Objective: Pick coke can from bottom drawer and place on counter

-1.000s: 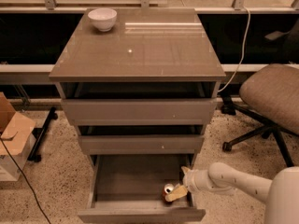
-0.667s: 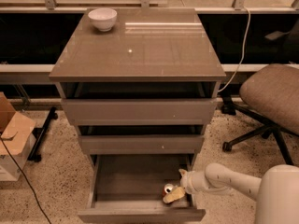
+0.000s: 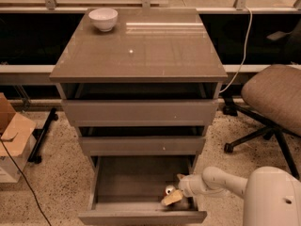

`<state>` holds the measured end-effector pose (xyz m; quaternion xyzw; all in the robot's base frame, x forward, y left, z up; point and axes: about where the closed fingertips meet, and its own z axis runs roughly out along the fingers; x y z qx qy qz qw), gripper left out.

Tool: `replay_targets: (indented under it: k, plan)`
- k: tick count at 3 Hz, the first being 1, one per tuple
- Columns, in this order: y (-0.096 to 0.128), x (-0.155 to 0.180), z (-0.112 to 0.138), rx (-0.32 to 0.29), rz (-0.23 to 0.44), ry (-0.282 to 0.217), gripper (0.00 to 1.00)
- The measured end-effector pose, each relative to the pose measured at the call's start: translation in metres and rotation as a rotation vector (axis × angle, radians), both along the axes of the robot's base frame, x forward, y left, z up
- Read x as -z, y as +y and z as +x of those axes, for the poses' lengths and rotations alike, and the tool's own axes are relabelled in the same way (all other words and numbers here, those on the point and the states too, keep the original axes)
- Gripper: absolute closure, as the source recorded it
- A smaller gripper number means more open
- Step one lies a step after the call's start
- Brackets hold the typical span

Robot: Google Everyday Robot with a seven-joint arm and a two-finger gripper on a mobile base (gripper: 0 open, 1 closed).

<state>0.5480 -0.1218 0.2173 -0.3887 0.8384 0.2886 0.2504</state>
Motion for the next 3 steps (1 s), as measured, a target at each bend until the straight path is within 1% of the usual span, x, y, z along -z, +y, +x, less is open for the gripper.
replay_targets:
  k: [1, 2, 3]
  plan:
    - [0.004, 0.015, 0.003, 0.011, 0.019, 0.030, 0.00]
    - [0.011, 0.022, 0.004, 0.007, 0.037, 0.048, 0.19]
    - [0.014, 0.027, 0.004, 0.008, 0.049, 0.064, 0.42]
